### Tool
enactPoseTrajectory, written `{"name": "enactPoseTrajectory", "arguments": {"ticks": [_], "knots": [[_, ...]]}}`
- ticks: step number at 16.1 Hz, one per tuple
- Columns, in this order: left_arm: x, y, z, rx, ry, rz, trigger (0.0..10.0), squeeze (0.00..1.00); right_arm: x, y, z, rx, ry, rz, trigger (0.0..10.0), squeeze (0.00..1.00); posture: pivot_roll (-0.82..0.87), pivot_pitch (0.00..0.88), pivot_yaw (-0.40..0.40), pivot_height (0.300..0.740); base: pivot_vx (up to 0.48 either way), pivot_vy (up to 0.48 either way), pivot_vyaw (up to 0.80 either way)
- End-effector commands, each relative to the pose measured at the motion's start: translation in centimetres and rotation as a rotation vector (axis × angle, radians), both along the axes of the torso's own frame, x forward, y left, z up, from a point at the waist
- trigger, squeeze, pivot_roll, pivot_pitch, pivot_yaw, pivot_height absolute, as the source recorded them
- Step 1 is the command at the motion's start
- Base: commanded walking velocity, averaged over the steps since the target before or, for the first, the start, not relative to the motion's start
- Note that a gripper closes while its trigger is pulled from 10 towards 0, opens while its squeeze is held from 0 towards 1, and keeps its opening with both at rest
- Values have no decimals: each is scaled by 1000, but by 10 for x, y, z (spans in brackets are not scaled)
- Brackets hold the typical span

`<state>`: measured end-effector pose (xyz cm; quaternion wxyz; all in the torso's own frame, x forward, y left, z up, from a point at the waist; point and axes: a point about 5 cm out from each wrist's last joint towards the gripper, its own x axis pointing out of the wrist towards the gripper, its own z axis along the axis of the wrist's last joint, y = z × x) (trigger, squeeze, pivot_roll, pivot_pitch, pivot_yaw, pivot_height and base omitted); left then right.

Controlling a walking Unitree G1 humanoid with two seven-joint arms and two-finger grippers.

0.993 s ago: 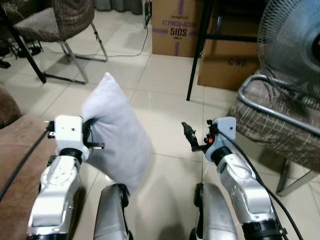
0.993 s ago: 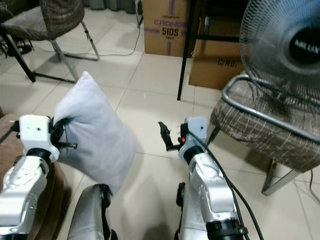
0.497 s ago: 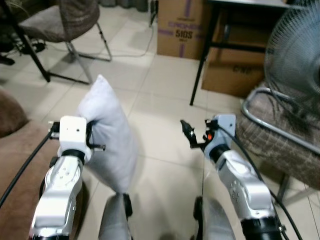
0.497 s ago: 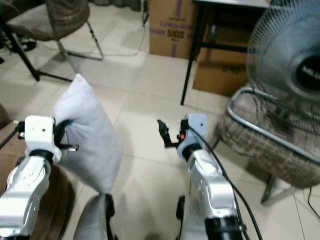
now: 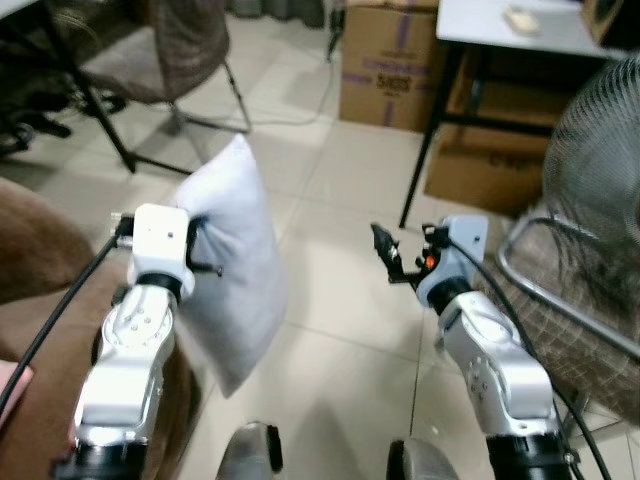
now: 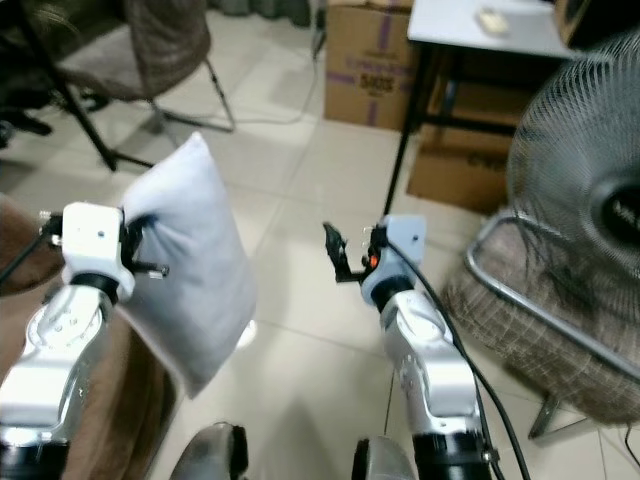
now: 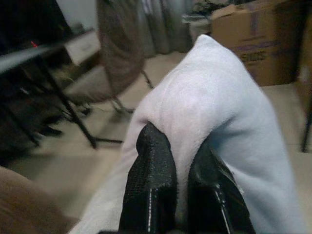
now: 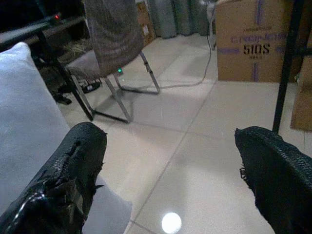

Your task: Move the pillow to the sofa from floor

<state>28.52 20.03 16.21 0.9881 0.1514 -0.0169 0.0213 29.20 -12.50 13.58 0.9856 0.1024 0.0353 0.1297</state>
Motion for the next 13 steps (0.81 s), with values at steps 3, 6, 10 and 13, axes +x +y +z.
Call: {"name": "enactPoseTrajectory", "arguments": {"ticks": [3, 6, 10, 13], "knots": [[5, 6, 33, 91, -127, 36, 10000, 0, 2, -1, 8, -16, -22, -4, 10000, 0, -46, 0, 35, 740, 0, 0, 0], [2, 12, 27, 124, -108, 65, 10000, 0, 2, -1, 5, -47, -18, -23, 10000, 0, -39, 0, 23, 740, 0, 0, 0], [-2, 7, 22, 132, -70, 43, 10000, 0, 2, 5, 4, -67, 0, 36, 10000, 0, -26, 0, 8, 740, 0, 0, 200], [-8, 6, 18, 83, -55, 47, 10000, 0, 3, 10, 6, -43, -1, 65, 10000, 0, -11, 0, -5, 740, 0, 0, 790]]}}
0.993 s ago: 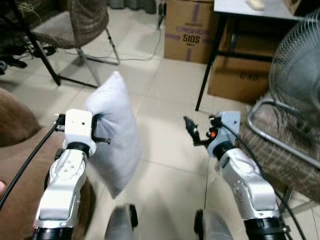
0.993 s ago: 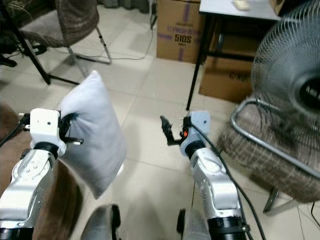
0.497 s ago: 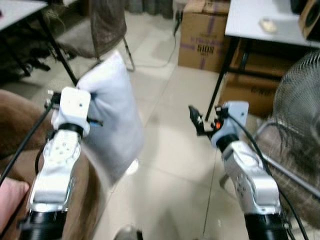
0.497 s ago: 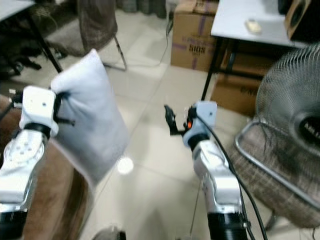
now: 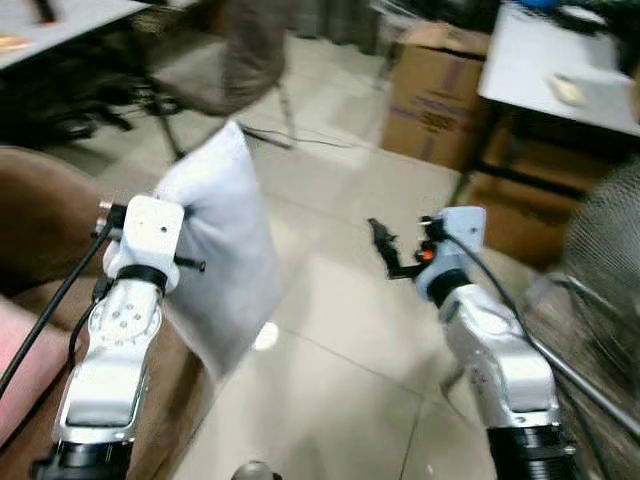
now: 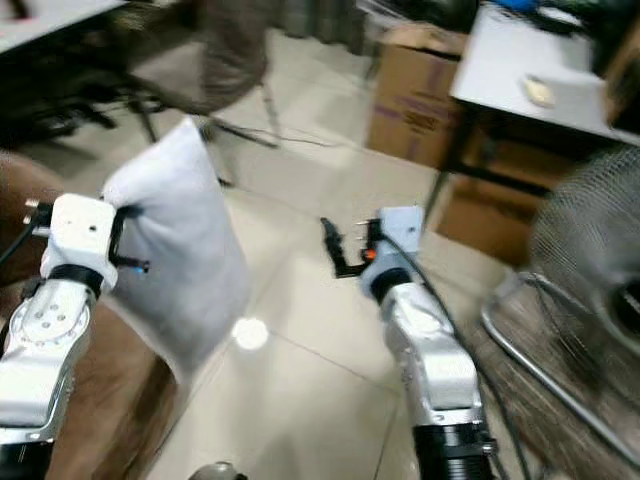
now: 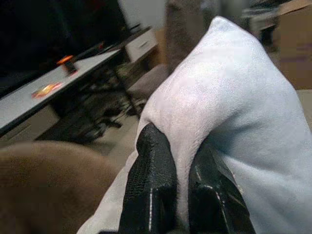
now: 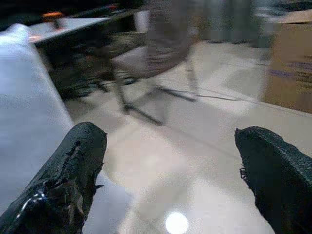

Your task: Move the pillow to the sofa from floor

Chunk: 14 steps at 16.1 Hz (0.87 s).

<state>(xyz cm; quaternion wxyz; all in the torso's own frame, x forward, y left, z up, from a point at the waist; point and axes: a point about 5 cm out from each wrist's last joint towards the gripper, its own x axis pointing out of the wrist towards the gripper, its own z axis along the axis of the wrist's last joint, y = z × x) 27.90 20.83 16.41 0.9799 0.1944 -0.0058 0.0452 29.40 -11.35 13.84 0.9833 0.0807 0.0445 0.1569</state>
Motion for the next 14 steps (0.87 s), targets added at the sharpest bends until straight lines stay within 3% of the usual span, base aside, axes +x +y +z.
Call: {"name": "enactPoseTrajectory", "arguments": {"ticks": [1, 13, 14], "knots": [[-3, -3, 14, -9, -65, -13, 10000, 0, 1, -1, 1, 11, 0, 2, 10000, 0, -4, 0, -6, 740, 0, 0, 788], [2, -6, 14, -52, -32, -64, 10000, 0, 1, -9, -5, 34, 21, -85, 10000, 0, -21, 0, 36, 740, 0, 0, 790], [2, -7, 14, -64, -30, -74, 10000, 0, 1, -9, -5, 42, 13, -96, 10000, 0, -21, 0, 36, 740, 0, 0, 0]]}}
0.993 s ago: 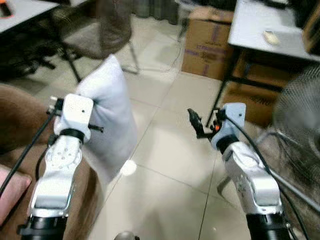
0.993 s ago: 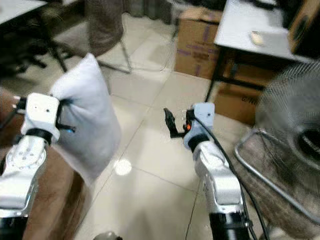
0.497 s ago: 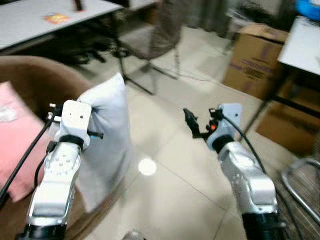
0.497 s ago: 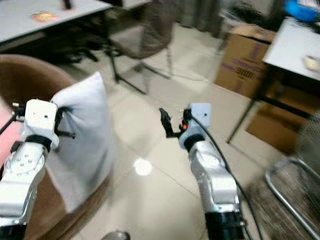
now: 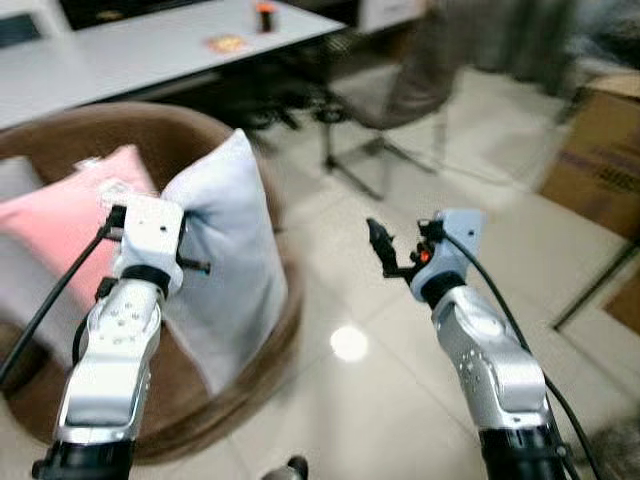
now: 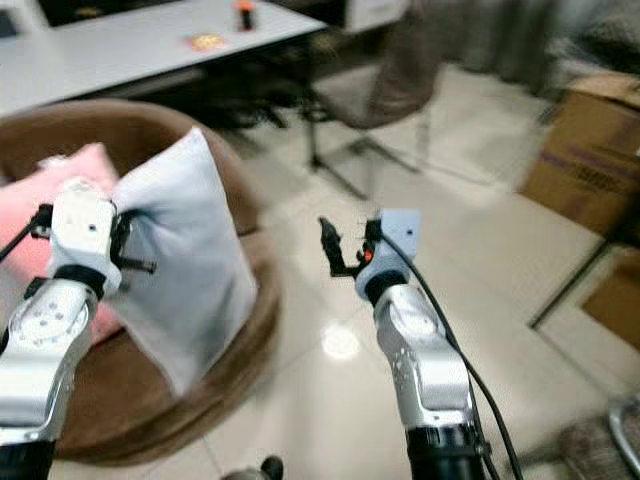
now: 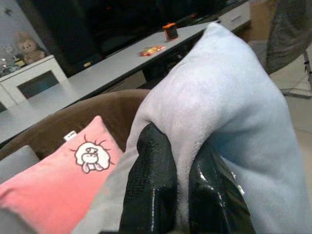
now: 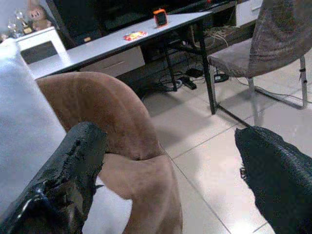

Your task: Move the pillow to the sofa from floor

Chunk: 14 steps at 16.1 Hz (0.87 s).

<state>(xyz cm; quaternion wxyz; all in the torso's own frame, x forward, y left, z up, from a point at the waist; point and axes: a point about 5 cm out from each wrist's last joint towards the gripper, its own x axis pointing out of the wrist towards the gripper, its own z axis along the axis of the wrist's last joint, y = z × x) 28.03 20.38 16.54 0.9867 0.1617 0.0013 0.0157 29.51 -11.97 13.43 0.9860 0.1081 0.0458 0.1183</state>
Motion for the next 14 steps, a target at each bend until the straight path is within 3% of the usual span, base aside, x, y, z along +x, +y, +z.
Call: {"name": "enactPoseTrajectory", "arguments": {"ticks": [1, 14], "knots": [[1, -3, 13, -3, -53, -22, 10000, 0, 0, -3, -1, -6, -3, -20, 10000, 0, -19, 0, 36, 740, 270, 0, 0], [2, -3, 11, -2, -35, -33, 10000, 0, 3, -2, -2, -13, -5, -17, 10000, 0, -18, 0, 37, 740, 352, 0, 0]]}}
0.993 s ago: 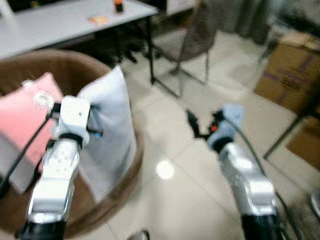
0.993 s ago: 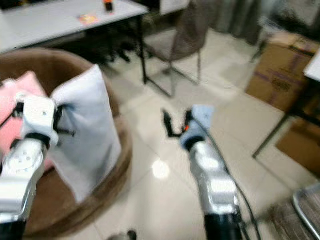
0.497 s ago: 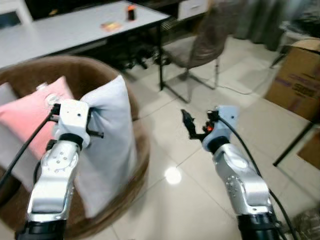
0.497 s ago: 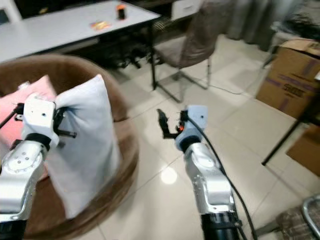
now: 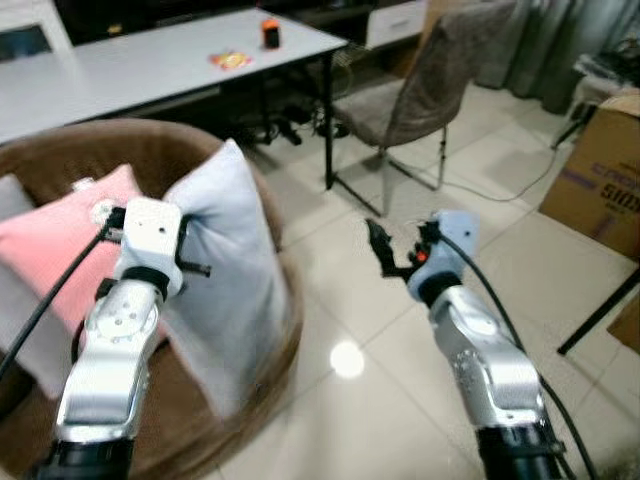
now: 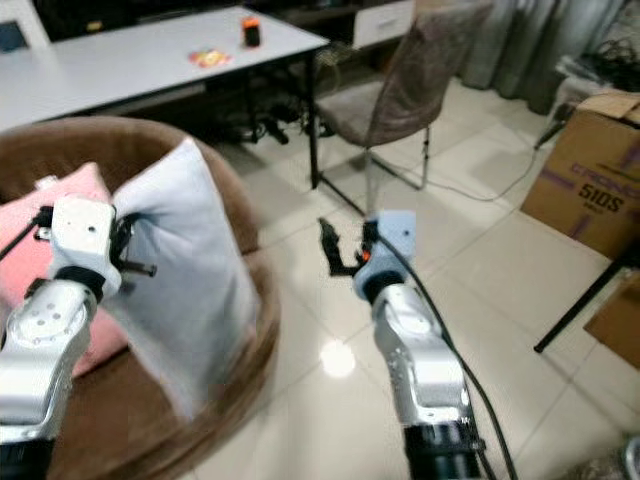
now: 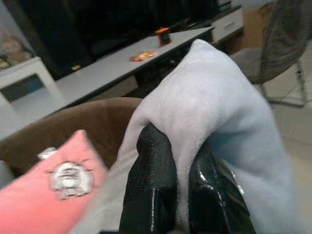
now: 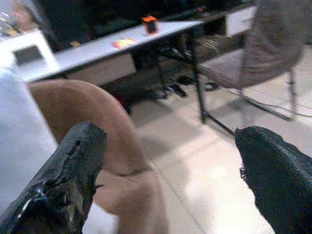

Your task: Move the pillow to the sofa from floor

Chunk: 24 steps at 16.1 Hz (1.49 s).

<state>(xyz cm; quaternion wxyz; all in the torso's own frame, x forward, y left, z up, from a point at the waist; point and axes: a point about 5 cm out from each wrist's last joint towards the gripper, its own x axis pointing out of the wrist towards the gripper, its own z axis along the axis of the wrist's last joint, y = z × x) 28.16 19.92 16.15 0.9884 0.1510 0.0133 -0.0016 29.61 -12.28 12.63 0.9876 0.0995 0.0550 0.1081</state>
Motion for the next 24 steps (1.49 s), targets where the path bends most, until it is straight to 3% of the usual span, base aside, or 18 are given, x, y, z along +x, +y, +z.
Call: {"name": "enactPoseTrajectory", "arguments": {"ticks": [1, 16, 20, 22, 24], "knots": [[1, 2, 15, 18, -62, -5, 10000, 0, 2, 1, 5, 5, -24, 1, 10000, 0, -17, 0, 36, 740, 360, 0, 0], [1, -4, 8, 17, -41, -37, 10000, 0, 4, 0, 4, -39, -30, 15, 10000, 0, -26, 0, 37, 740, 360, 0, 0], [3, -4, 6, 28, -34, -31, 10000, 0, 4, 6, 4, -89, -41, 77, 10000, 0, -22, 0, 27, 740, 303, 0, 800], [8, -9, -2, 87, 10, -83, 10000, 0, 8, 0, 5, -71, -31, 78, 10000, 0, -14, 0, 14, 740, 0, 0, 288], [19, -7, -7, 121, 23, -112, 10000, 0, 10, -1, 5, -140, -28, 151, 10000, 0, -11, 0, 4, 740, 0, 0, 0]]}}
